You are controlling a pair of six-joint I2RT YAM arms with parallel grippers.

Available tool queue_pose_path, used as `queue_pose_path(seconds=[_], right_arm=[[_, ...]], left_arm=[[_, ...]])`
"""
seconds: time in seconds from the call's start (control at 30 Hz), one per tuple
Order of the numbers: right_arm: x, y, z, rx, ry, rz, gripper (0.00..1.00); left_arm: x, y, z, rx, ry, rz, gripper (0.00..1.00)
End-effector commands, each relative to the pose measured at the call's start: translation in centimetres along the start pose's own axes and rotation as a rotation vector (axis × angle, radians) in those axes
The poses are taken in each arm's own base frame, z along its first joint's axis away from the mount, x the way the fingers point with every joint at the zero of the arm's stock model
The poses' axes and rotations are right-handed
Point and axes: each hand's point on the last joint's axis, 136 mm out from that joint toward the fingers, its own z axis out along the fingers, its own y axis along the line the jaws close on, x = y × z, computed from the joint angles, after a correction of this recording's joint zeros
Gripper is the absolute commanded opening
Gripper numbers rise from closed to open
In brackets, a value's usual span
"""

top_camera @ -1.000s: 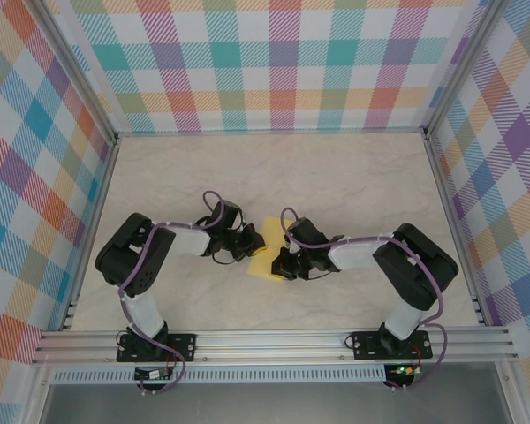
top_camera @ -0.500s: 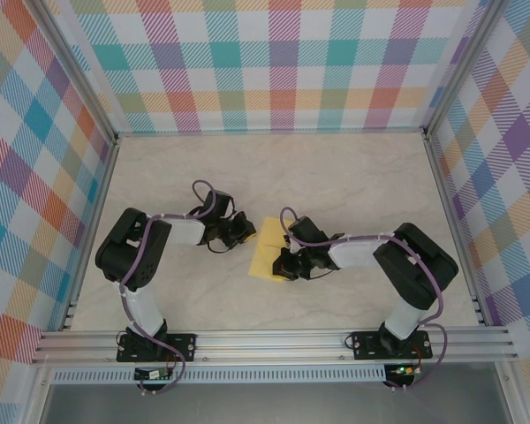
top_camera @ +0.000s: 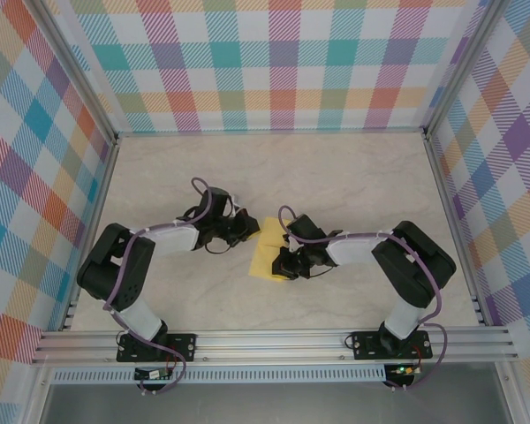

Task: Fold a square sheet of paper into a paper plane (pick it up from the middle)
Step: Fold the triangle a second time at the center of the table.

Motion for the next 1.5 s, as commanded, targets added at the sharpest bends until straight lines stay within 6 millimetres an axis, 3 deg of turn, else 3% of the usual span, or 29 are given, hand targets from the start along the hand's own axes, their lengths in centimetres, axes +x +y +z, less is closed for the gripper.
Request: queue_pose_path(seconds=[0.0, 0.17, 0.27, 0.43, 0.67, 0.87, 1.03, 1.17, 1.47], right_arm=[[1.1, -2.3, 0.5, 0.089, 0.046, 0.057, 0.09], [1.0, -2.2, 0.5, 0.087, 0.045, 0.061, 0.10], [0.9, -1.8, 0.4, 0.068, 0.037, 0.059, 0.10], [-0.2, 1.4, -0.6, -0.016, 0.009, 0.019, 0.12], [-2.3, 4.5, -0.8, -0.077, -0.040, -0.006, 0.13], [-4.1, 3.5, 0.9, -0.041, -0.053, 0.047, 0.12], [-3.6, 1.2, 2.2, -0.007, -0.030, 0.087, 0.12], [-2.6, 0.0, 2.2, 0.007, -0.009, 0.112, 0.12], [-1.1, 0.8, 0.6, -0.051, 0.013, 0.090, 0.15]], left_arm=[[2.5, 0.8, 1.4, -0.002, 0.081, 0.018, 0.00], [3.0, 2.0, 2.9, -0.014, 0.103, -0.002, 0.00], [3.0, 3.8, 3.5, -0.075, 0.097, -0.020, 0.00], [3.4, 7.3, 3.8, -0.195, 0.087, -0.051, 0.00], [3.8, 8.4, 3.8, -0.215, 0.089, -0.069, 0.00], [3.8, 8.2, 3.8, -0.212, 0.088, -0.069, 0.00], [3.9, 8.1, 3.7, -0.208, 0.089, -0.068, 0.00], [3.9, 8.4, 3.6, -0.218, 0.083, -0.073, 0.00], [3.9, 9.1, 3.5, -0.243, 0.071, -0.085, 0.00]])
